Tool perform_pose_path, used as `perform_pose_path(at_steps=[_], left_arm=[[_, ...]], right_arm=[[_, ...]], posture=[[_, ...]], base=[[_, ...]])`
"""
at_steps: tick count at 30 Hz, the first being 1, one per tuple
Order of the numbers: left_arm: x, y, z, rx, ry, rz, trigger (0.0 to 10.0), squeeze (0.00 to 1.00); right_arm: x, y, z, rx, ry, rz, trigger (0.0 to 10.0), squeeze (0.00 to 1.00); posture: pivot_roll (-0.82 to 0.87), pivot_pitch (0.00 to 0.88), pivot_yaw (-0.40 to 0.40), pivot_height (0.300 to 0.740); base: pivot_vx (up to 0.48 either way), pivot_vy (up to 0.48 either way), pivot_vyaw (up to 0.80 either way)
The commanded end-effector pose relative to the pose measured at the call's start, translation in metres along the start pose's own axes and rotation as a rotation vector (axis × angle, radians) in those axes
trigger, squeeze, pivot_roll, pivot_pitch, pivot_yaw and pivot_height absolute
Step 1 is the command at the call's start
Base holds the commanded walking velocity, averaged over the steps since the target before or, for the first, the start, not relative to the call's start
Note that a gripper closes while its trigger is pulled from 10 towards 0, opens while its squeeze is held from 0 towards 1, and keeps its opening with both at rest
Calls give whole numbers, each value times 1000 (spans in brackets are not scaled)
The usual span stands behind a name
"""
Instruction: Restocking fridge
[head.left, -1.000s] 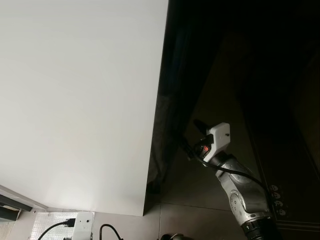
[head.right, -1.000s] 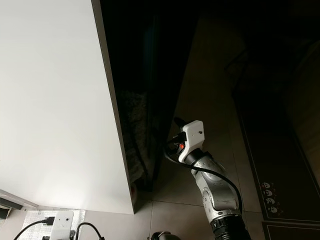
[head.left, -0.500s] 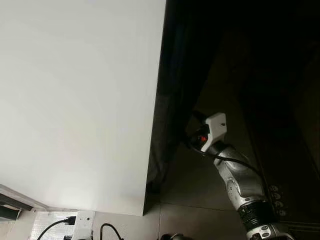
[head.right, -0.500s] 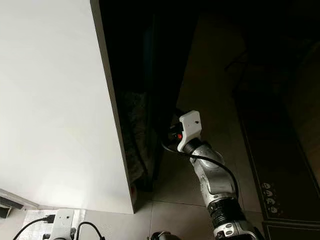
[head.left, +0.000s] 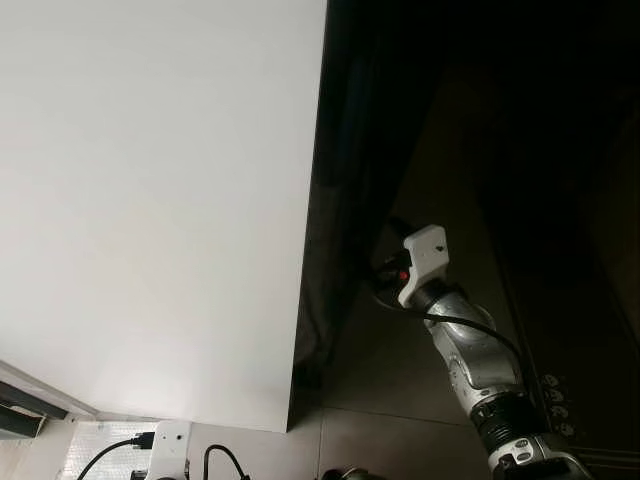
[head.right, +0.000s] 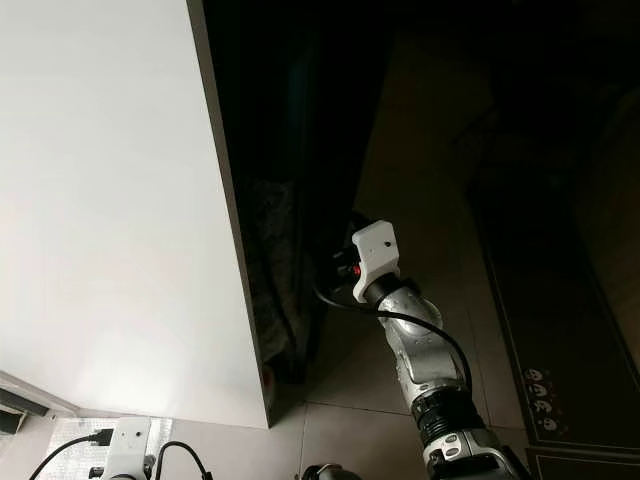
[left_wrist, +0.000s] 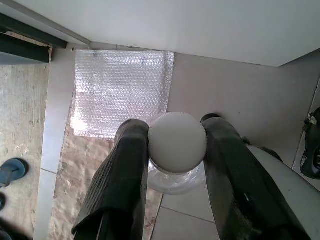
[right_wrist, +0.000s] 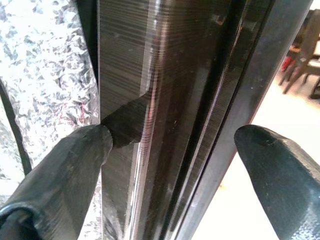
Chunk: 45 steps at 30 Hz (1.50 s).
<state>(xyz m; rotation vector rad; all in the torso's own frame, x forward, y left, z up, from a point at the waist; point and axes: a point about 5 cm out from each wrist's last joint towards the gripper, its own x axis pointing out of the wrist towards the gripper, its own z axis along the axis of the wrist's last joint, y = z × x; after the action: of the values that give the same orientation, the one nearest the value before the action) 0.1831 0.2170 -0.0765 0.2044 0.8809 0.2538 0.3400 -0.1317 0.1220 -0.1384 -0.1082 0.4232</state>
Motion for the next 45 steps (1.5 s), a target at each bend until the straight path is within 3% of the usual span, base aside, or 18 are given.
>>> perform_pose_path(at_steps=[1,12,26,33,37,43,45], left_arm=[[-2,-1,-7,-5,23,-8,10000,0],[-1,0,-7,-1,22,-13,10000,0],[-1,1,-6,8,22,-22,10000,0],[-1,0,-6,10,22,-28,10000,0],[-1,-1,-7,11,22,-29,10000,0],[-2,-2,-7,9,22,-31,10000,0],[-2,-3,-7,8,22,-31,10000,0]], right_arm=[[-8,-39,2,-2,14,-232,10000,0],[-25,-52,-8,-28,27,-394,10000,0],[-79,-67,-58,-11,229,-596,10000,0],[-121,-82,-91,-17,403,-756,10000,0],[-133,-78,-106,10,479,-747,10000,0],[-150,-54,-135,103,636,-675,10000,0],[-154,-39,-146,136,706,-594,10000,0]], posture=[[-134,168,-90,740],[-135,172,-88,740],[-141,171,-86,740],[-144,168,-87,740],[-149,165,-90,740],[-142,163,-92,740],[-144,164,-91,740]], base=[[0,0,0],[0,0,0],[0,0,0],[0,0,0],[0,0,0],[0,0,0],[0,0,0]])
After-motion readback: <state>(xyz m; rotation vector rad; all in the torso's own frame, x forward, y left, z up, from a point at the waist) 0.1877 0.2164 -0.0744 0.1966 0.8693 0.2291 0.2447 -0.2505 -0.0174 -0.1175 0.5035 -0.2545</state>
